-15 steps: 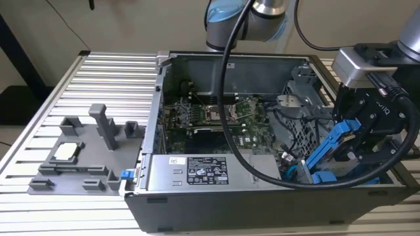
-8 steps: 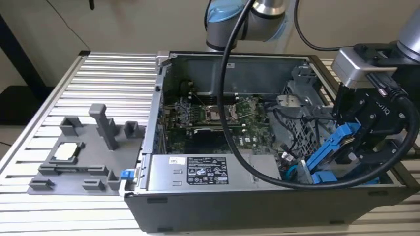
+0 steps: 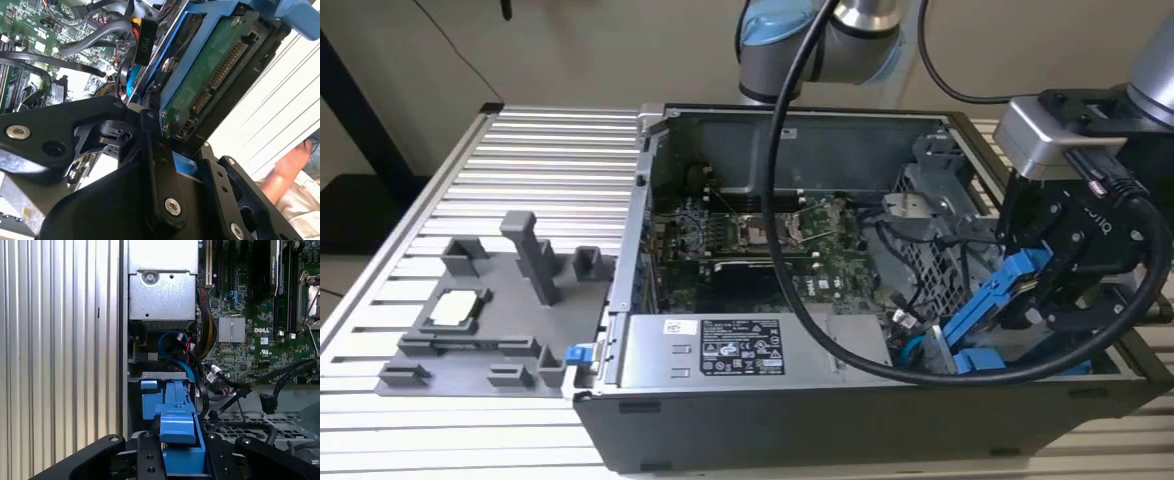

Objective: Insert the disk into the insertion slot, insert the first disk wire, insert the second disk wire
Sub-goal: 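Insert the disk into the insertion slot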

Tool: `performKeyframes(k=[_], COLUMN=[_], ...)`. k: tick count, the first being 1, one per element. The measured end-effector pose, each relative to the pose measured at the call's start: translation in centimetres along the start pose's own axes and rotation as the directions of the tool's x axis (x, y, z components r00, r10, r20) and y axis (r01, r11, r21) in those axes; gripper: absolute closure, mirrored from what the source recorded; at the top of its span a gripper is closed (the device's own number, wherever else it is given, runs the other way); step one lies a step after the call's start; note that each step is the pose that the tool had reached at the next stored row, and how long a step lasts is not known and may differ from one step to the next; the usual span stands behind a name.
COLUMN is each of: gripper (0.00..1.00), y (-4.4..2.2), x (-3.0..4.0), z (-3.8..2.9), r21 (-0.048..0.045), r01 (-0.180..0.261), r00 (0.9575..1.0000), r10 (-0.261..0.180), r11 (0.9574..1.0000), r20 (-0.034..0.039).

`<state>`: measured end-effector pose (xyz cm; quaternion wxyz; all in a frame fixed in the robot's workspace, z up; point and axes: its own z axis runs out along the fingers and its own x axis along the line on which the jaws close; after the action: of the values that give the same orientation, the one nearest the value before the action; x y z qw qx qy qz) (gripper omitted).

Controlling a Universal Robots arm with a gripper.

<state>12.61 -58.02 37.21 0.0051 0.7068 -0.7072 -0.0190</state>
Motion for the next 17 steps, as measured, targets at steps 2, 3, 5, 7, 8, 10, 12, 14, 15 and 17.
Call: performKeyframes(k=[2, 3, 5, 7, 8, 10, 12, 14, 15, 17], gripper=[0.68, 0.68, 0.68, 0.68, 0.68, 0.68, 0.68, 0.68, 0.68, 0.66], y=[0.0, 0.0, 0.01, 0.04, 0.06, 0.1, 0.1, 0.1, 0.1, 0.1], x=[-0.03, -0.11, -0.23, -0.36, -0.45, -0.82, -0.87, -0.87, -0.88, -0.87], z=[0.02, 0.04, 0.09, 0.2, 0.24, 0.41, 0.45, 0.46, 0.5, 0.49], r21=[0.0, 0.0001, 0.0013, 0.0034, 0.004, 0.0043, 0.0047, 0.0052, 0.0055, 0.0059], r01=[-0.001, -0.004, -0.009, -0.014, -0.015, -0.017, -0.017, -0.017, -0.017, -0.017], r00=[1.0, 1.0, 1.0, 0.9999, 0.9999, 0.9998, 0.9998, 0.9998, 0.9998, 0.9998], r10=[0.001, 0.004, 0.009, 0.014, 0.015, 0.017, 0.017, 0.017, 0.017, 0.017], r11=[1.0, 1.0, 1.0, 0.9999, 0.9999, 0.9998, 0.9998, 0.9998, 0.9998, 0.9998], r20=[0.0003, 0.0004, 0.0025, 0.0054, 0.0053, 0.0052, 0.0056, 0.0058, 0.0072, 0.0065])
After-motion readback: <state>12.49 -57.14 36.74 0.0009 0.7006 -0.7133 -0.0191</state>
